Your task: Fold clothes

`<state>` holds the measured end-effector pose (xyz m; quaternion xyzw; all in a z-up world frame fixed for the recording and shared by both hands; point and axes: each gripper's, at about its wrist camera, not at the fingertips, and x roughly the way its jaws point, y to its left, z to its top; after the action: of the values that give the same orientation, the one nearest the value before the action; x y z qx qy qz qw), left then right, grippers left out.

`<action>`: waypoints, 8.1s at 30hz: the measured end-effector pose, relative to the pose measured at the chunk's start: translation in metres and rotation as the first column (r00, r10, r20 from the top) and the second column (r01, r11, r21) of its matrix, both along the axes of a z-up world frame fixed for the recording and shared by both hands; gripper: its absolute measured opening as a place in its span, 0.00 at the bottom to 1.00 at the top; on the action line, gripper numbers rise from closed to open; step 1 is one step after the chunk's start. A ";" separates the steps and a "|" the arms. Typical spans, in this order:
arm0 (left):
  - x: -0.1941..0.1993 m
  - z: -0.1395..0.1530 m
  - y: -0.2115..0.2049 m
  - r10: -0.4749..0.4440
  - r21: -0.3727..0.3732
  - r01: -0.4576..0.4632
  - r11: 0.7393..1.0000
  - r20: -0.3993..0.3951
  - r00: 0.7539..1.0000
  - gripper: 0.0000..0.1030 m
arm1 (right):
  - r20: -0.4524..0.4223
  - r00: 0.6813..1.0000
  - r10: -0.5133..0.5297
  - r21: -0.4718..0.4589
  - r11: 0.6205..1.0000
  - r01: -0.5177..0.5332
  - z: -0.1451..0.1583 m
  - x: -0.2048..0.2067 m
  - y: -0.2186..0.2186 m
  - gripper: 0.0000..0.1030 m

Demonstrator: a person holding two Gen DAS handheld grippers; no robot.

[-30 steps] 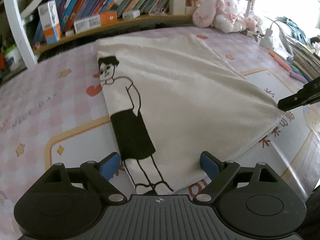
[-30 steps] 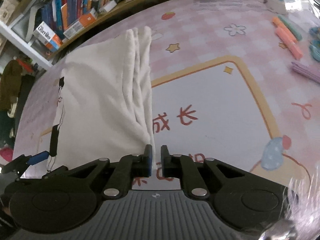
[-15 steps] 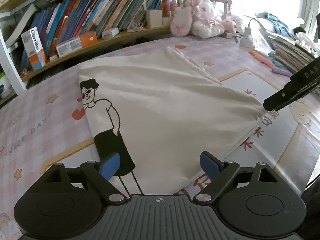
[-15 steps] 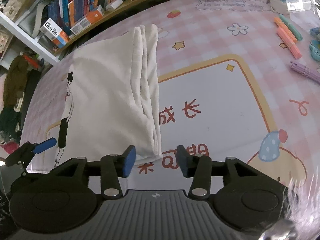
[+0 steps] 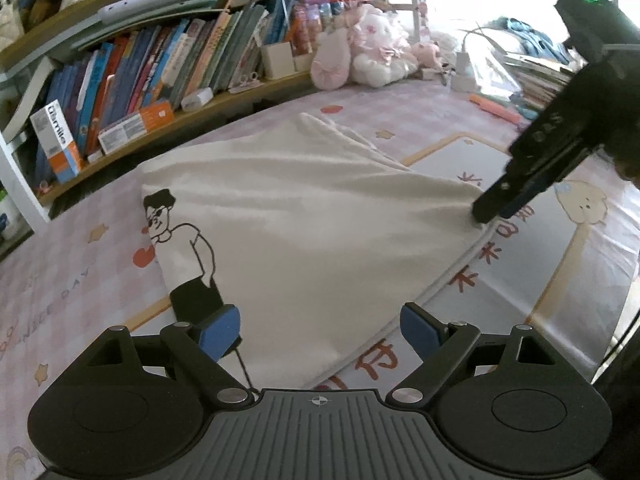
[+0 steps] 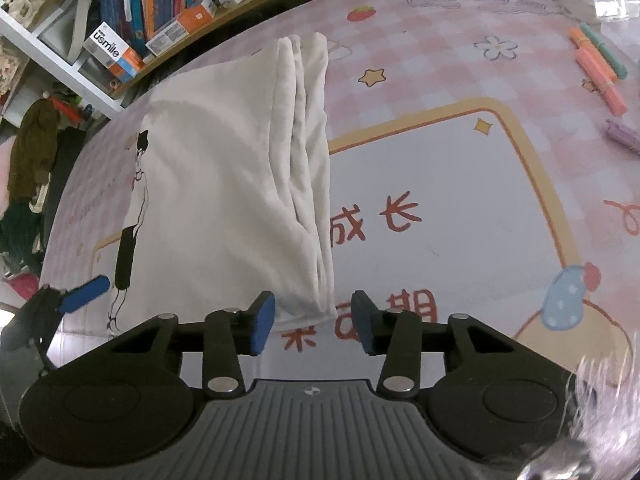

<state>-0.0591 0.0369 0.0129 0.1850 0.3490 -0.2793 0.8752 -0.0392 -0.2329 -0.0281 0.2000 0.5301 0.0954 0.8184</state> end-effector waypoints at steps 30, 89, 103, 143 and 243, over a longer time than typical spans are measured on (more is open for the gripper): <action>-0.013 -0.025 -0.054 0.015 0.274 -0.086 0.958 0.251 0.968 0.75 | 0.061 0.998 0.022 0.294 0.955 -0.039 0.036 0.017 -0.024 0.09; -0.009 -0.015 0.005 0.021 0.241 -0.061 0.969 0.163 0.986 0.49 | 0.133 0.460 0.878 -0.835 0.349 -0.425 0.027 -0.027 0.118 0.10; -0.014 -0.021 0.009 -0.053 0.297 -0.011 0.955 0.207 0.977 0.49 | 0.114 0.475 0.873 -0.837 0.342 -0.428 0.024 -0.028 0.119 0.10; -0.021 -0.027 0.017 -0.264 0.421 0.155 0.893 0.215 0.940 0.21 | -0.017 0.466 0.884 -0.836 0.243 -0.492 -0.026 -0.039 0.102 0.17; 0.108 -0.003 0.123 0.452 -0.636 -0.530 0.562 -0.300 0.840 0.47 | 0.210 0.976 0.064 0.039 0.997 -0.074 0.038 0.133 -0.026 0.28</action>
<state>0.0486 0.1601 0.0097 -0.2776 0.2990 -0.1437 0.9016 0.0935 -0.2584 0.0100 0.1893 0.4457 0.1564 0.8609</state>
